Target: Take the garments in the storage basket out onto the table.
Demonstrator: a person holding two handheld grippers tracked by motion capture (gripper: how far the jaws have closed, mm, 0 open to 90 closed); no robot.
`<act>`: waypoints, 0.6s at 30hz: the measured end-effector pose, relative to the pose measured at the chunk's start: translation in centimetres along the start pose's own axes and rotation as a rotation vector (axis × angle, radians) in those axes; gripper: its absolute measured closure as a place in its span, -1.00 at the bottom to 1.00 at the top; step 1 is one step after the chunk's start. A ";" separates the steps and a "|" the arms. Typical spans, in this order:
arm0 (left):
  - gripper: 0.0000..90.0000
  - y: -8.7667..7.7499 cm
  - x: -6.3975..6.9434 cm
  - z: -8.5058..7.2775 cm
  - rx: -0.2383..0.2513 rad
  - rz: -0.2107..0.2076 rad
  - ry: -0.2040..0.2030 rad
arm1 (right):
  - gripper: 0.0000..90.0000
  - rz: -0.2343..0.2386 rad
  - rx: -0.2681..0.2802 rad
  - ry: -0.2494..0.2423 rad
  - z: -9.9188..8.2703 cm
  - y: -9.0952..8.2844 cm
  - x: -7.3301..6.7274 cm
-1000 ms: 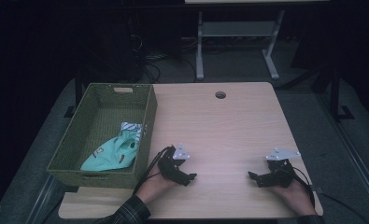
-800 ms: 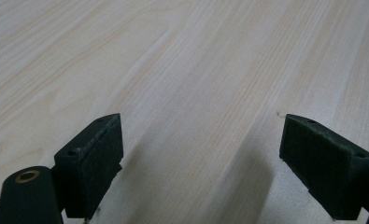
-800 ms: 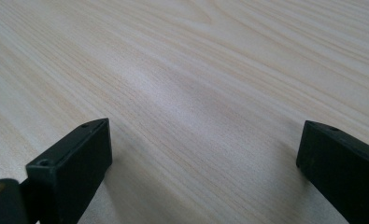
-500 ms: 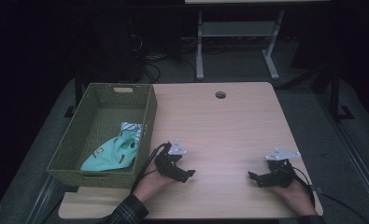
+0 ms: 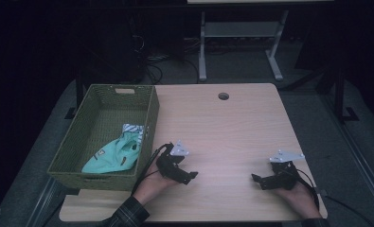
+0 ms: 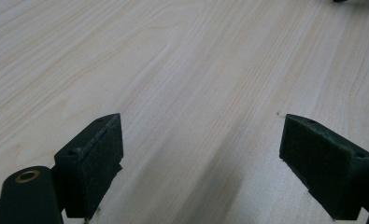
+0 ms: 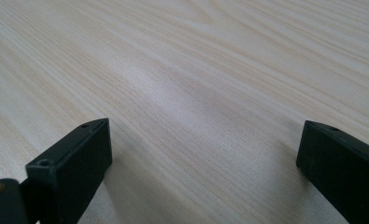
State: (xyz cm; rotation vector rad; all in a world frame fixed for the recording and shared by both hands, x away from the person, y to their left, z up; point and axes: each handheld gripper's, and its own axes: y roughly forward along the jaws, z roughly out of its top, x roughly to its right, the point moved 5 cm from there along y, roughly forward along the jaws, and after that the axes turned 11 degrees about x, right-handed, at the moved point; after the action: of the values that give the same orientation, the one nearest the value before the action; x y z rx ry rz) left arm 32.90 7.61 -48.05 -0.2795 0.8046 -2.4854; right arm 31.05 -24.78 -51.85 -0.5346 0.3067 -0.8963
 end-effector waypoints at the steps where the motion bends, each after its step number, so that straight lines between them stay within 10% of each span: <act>1: -0.71 -0.1 0.0 0.0 -0.006 0.000 0.003 | -0.93 0.000 0.000 0.000 0.0 0.0 0.0; 18: -0.71 -0.6 0.1 0.7 -0.008 0.003 0.000 | -0.93 -0.001 0.000 0.000 0.0 0.0 0.0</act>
State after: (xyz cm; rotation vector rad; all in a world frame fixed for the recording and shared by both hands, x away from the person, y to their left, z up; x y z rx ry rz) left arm 32.85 7.62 -47.17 -0.2805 0.8142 -2.4806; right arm 31.05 -24.78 -51.85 -0.5350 0.3065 -0.8970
